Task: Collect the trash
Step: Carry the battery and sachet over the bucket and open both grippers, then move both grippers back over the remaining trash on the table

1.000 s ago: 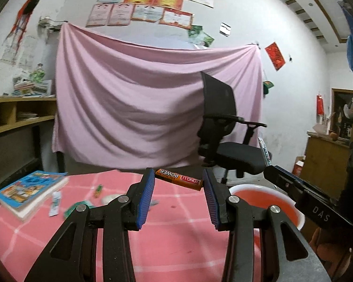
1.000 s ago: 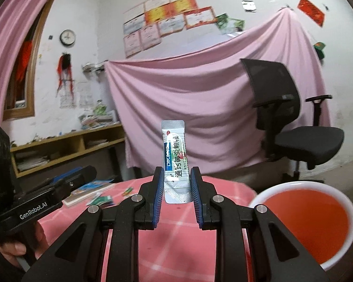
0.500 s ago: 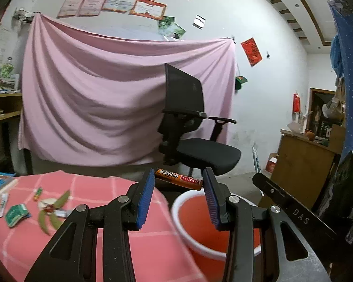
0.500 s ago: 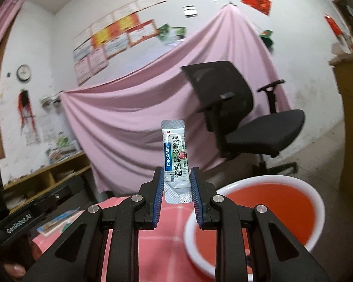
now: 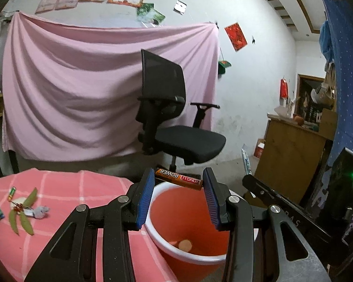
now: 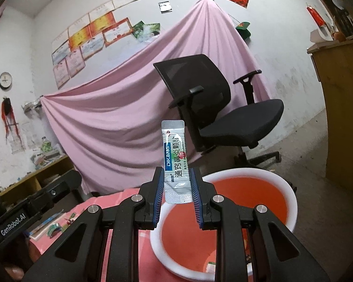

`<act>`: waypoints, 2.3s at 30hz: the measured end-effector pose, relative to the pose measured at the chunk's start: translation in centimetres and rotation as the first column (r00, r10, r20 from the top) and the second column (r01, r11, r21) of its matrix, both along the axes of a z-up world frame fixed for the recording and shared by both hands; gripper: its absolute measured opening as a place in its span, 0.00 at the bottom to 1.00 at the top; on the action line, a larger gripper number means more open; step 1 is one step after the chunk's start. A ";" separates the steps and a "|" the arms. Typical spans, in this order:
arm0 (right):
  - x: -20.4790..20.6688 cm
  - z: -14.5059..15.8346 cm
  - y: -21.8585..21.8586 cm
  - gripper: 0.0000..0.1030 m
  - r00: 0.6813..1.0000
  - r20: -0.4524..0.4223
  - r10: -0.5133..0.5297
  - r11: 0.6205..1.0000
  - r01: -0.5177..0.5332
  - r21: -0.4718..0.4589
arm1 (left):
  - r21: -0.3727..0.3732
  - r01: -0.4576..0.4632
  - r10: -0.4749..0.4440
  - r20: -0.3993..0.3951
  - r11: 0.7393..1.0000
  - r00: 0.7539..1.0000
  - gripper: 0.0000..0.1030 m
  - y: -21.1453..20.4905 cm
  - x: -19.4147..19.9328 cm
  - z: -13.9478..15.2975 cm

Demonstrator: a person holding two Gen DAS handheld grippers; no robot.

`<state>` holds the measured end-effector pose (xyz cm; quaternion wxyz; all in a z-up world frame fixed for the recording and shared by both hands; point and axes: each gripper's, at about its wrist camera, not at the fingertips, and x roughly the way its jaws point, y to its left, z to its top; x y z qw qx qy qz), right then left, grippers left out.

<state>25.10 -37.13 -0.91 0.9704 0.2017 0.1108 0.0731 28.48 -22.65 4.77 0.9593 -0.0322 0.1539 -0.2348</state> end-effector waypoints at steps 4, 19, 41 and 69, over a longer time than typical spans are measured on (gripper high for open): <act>0.4 -0.3 -0.2 0.21 1.000 -0.029 -0.005 1.000 0.006 0.012 | 0.006 0.026 -0.025 -0.056 1.000 0.998 0.35 -0.9 0.7 -0.7; 1.3 -1.5 -1.3 0.21 0.992 -0.118 -0.033 0.998 0.040 0.051 | -0.060 0.063 -0.077 -0.260 0.996 0.962 0.35 -2.4 4.3 -2.4; 1.5 -1.1 -0.3 0.23 0.989 -0.137 -0.046 0.999 0.044 -0.011 | -0.016 -0.058 0.052 -0.273 0.998 0.960 0.42 3.5 2.8 -0.9; -0.8 5.2 14.6 1.00 0.982 0.172 0.077 0.991 -0.057 -0.119 | -0.052 -0.525 0.527 0.042 0.850 0.849 0.97 23.4 -7.5 3.0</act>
